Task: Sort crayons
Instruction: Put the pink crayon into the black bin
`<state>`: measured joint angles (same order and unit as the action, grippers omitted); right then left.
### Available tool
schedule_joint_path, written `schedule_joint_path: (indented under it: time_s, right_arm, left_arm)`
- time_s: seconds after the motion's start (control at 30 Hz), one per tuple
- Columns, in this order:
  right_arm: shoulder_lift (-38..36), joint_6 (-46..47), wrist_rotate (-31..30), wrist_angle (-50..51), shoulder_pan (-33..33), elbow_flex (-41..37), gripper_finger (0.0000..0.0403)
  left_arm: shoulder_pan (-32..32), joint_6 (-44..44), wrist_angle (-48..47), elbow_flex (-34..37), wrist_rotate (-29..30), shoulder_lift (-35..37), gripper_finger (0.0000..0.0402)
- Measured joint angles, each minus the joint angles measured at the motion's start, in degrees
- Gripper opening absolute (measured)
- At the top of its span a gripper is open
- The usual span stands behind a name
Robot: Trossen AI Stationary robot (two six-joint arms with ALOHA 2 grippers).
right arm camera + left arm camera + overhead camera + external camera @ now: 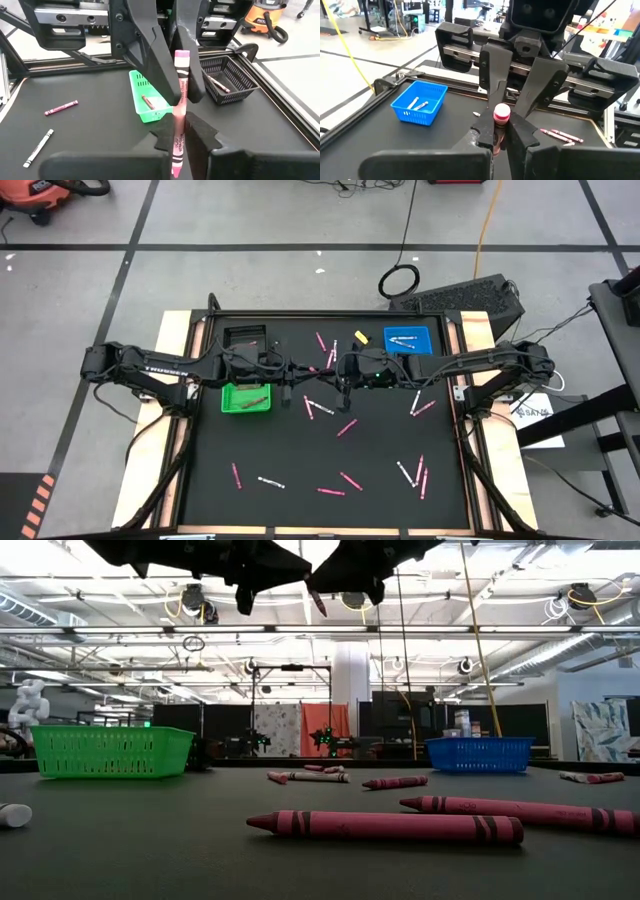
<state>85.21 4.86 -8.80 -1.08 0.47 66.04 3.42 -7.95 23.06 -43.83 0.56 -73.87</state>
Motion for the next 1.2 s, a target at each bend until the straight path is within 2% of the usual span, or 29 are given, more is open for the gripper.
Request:
schedule_joint_path:
  time_s: [0.2,0.37,0.73,0.97,1.2]
  right_arm:
    - [0.02,-0.37,-0.13,0.8,-0.01,-0.04,0.008]
    - [0.0,-2.48,-0.13,3.58,-0.71,-0.02,0.0101]
    - [0.0,-2.95,-0.72,9.69,-3.98,-0.02,0.0105]
    - [0.0,-4.67,-7.9,13.07,-8.22,-0.02,0.0105]
    - [0.0,-3.8,-9.2,15.02,-14.07,-0.02,0.0105]
  left_arm:
    - [0.65,4.33,-6.9,-0.04,1.85,0.0,0.0019]
    - [3.31,7.35,-15.74,0.0,8.88,-0.04,0.002]
    - [15.32,13.09,-27.16,0.0,11.24,0.79,0.002]
    - [22.63,14.77,-36.94,-0.04,11.93,1.51,0.002]
    - [28.12,14.76,-46.95,-0.02,13.67,1.46,0.002]
